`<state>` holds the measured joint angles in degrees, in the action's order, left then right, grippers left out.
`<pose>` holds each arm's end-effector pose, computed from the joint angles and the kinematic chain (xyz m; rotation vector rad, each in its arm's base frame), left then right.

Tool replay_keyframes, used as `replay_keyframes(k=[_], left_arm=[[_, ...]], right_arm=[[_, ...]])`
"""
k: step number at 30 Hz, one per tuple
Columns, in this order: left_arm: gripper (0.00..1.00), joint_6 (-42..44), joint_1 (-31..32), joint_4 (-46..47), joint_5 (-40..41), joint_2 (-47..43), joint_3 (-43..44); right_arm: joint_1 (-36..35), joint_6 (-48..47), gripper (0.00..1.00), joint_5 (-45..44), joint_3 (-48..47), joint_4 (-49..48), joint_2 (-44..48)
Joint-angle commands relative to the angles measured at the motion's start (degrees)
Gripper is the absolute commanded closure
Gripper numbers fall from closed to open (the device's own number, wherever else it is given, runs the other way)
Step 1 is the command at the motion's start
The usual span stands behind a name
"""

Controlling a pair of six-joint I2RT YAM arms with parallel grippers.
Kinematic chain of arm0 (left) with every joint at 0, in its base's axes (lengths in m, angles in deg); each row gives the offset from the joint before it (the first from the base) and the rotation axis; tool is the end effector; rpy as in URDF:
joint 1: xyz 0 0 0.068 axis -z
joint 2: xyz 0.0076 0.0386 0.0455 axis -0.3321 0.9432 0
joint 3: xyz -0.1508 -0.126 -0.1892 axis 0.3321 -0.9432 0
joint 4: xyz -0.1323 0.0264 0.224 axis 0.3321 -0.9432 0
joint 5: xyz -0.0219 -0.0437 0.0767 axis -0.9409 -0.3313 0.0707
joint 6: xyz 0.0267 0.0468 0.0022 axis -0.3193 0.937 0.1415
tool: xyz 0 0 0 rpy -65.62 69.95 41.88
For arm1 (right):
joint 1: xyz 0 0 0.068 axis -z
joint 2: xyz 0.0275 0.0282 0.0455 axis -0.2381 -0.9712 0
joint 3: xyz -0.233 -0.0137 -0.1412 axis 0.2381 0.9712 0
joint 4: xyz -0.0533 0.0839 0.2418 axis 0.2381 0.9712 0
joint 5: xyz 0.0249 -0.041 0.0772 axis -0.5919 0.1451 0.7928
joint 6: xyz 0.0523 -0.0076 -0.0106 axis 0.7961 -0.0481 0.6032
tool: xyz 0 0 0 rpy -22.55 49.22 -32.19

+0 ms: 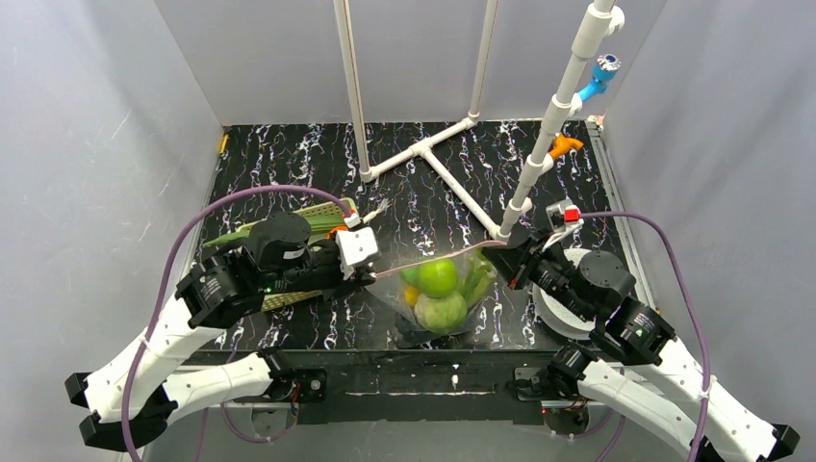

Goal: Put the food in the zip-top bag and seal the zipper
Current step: Zip the zipper food storage bag at the center of the board, then place the zipper food storage bag at the center of the board.

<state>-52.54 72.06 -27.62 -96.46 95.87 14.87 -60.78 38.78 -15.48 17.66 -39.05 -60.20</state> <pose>0.0861 -0.1278 0.4238 1.2605 1.5733 -0.6758 0.0832 0.0827 0.3555 -0.1909 1.6560 0.8922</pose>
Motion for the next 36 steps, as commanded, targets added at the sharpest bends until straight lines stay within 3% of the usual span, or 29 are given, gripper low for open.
replay_keyframes(k=[1, 10, 13, 16, 21, 28, 34, 36], left_arm=[[1.0, -1.2, -0.2, -6.3, 3.1, -3.2, -1.0], [1.0, -3.5, -0.2, -6.1, 2.9, -4.6, -0.7], [1.0, -5.2, -0.2, -2.7, 3.9, -4.3, -1.0], [1.0, -7.3, -0.2, 4.4, 10.3, -3.4, -2.0], [1.0, -6.4, -0.2, 15.4, 22.8, 4.2, -0.5], [1.0, 3.5, -2.9, 23.1, 30.3, 17.1, 8.0], [1.0, 6.3, -7.1, 29.4, 28.4, 22.0, 11.4], [1.0, 6.2, -7.3, 31.7, 26.9, 22.2, 9.9]], right_arm=[[0.6, -1.2, 0.99, -5.5, -3.5, -3.0, 0.8], [0.6, -1.6, 0.99, -3.6, -3.9, -3.3, -0.3], [0.6, -3.1, 0.99, -0.4, -5.0, -3.7, -3.0], [0.6, -4.9, 0.99, 0.4, -8.7, -2.0, -7.9], [0.6, -9.6, 0.99, -6.1, -18.2, 1.1, -18.1], [5.5, -16.8, 0.99, -12.1, -29.5, 2.4, -29.1], [9.5, -21.3, 0.98, -8.7, -30.6, -5.4, -33.8], [9.6, -24.0, 0.93, -6.8, -28.9, -10.2, -34.0]])
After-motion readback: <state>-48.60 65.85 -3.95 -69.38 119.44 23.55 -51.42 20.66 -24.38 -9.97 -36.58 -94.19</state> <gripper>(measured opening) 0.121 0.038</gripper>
